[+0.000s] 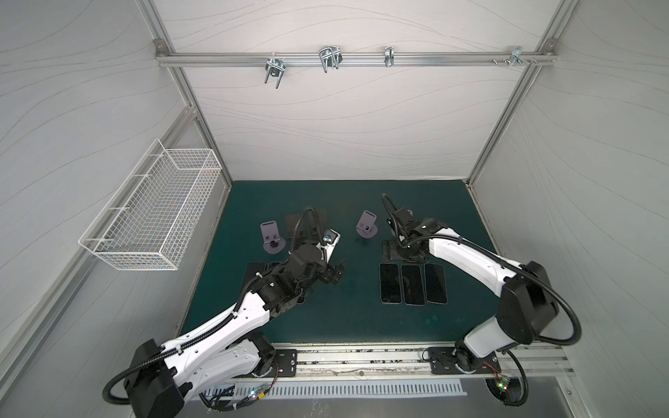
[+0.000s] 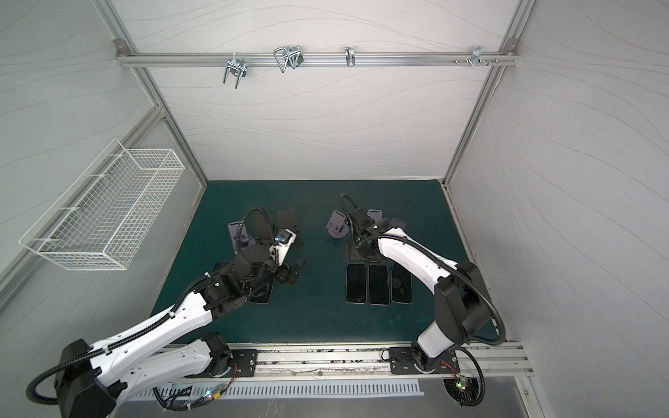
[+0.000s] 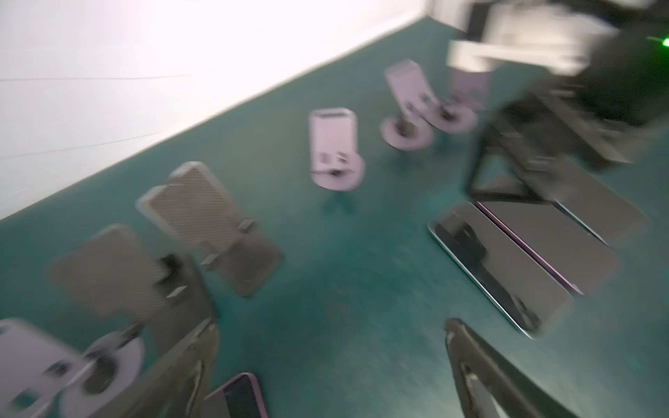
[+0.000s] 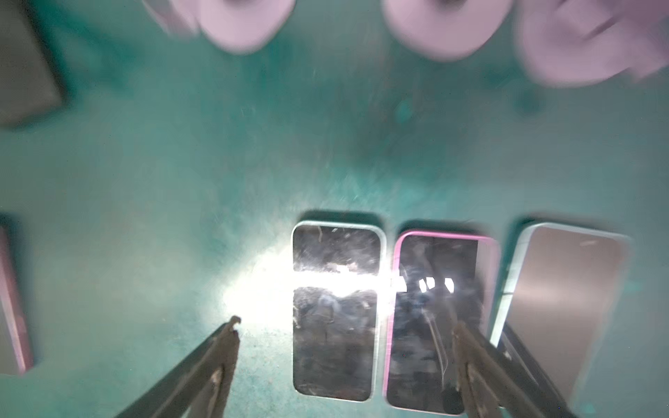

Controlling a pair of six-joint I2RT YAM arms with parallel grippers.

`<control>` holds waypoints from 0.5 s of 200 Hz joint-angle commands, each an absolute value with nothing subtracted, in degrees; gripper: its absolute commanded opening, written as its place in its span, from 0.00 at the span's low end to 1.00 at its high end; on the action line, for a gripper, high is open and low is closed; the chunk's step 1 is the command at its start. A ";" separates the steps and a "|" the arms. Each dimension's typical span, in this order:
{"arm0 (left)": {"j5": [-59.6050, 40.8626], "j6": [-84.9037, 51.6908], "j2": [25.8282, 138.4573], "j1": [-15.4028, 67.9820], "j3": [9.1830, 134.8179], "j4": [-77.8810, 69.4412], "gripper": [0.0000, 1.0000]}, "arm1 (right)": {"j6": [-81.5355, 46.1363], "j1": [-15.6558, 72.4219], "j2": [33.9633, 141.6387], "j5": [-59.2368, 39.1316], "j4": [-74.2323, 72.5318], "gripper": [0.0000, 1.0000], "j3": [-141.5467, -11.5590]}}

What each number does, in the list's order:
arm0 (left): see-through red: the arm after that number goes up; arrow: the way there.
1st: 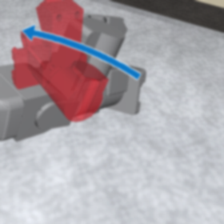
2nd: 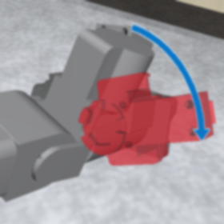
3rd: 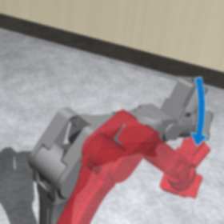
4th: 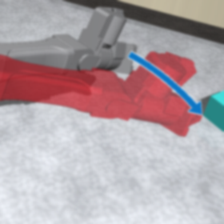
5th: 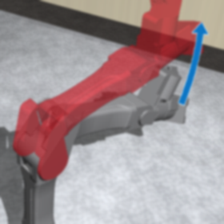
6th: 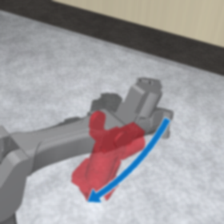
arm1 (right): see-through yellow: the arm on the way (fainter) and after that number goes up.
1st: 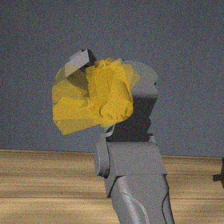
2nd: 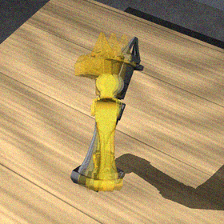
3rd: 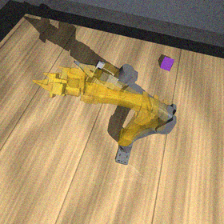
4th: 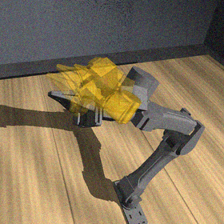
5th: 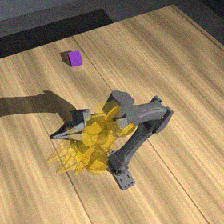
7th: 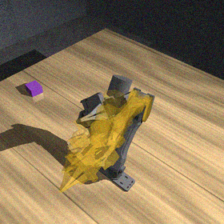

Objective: Remove the phone from the phone stand

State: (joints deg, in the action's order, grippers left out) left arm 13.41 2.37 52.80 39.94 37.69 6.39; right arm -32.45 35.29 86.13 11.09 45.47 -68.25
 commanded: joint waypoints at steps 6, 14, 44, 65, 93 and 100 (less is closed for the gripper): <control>16.87 0.51 48.76 32.14 33.70 -1.04 0.99 | -29.51 29.32 79.27 15.77 39.65 0.94 -65.58; 18.03 -0.16 47.75 29.42 31.89 -2.84 0.99 | -29.06 27.01 77.56 16.56 37.36 0.93 -64.02; 21.35 -5.48 45.54 19.44 24.94 -10.17 0.97 | -29.38 17.08 72.13 17.26 28.48 0.92 -57.14; 21.58 -7.21 46.68 14.96 19.37 -17.72 0.96 | -27.19 13.51 69.60 22.08 20.61 0.92 -50.81; 21.77 -9.40 50.70 9.99 15.68 -27.17 0.96 | -25.95 11.20 67.76 29.11 9.79 0.94 -42.55; 19.48 -8.44 51.84 8.56 15.85 -27.80 0.97 | -24.48 10.96 67.34 30.30 5.12 0.93 -40.02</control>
